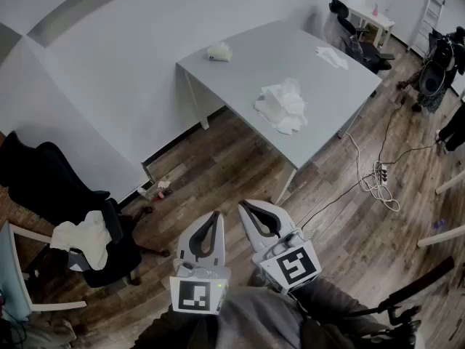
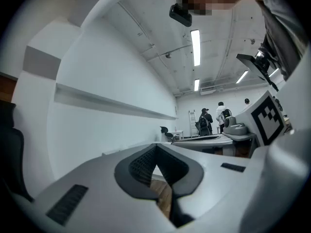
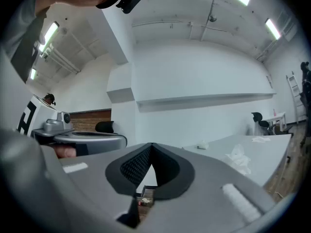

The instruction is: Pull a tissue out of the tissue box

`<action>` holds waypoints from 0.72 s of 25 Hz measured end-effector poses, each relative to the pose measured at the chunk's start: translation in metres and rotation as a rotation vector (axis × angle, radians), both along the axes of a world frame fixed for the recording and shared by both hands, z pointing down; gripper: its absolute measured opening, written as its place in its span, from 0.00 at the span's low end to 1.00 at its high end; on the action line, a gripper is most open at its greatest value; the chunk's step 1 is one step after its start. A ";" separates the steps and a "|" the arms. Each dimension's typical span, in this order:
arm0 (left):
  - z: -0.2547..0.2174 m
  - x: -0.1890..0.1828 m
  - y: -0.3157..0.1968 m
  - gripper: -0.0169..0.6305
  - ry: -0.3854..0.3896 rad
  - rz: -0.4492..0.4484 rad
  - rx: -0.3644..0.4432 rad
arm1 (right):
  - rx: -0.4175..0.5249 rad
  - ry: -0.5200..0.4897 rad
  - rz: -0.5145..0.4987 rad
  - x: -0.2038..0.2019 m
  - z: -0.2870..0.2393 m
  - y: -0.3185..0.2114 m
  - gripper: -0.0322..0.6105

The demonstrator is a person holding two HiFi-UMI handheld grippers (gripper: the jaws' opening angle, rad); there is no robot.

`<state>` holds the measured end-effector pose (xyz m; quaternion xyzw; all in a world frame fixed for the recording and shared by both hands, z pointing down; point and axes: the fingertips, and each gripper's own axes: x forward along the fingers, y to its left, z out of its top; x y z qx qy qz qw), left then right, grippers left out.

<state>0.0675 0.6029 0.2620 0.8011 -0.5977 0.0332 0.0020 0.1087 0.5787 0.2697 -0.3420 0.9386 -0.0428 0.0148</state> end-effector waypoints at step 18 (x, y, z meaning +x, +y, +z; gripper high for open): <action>0.021 -0.111 -0.122 0.02 0.059 -0.001 -0.022 | -0.010 0.028 -0.003 -0.108 0.015 -0.116 0.05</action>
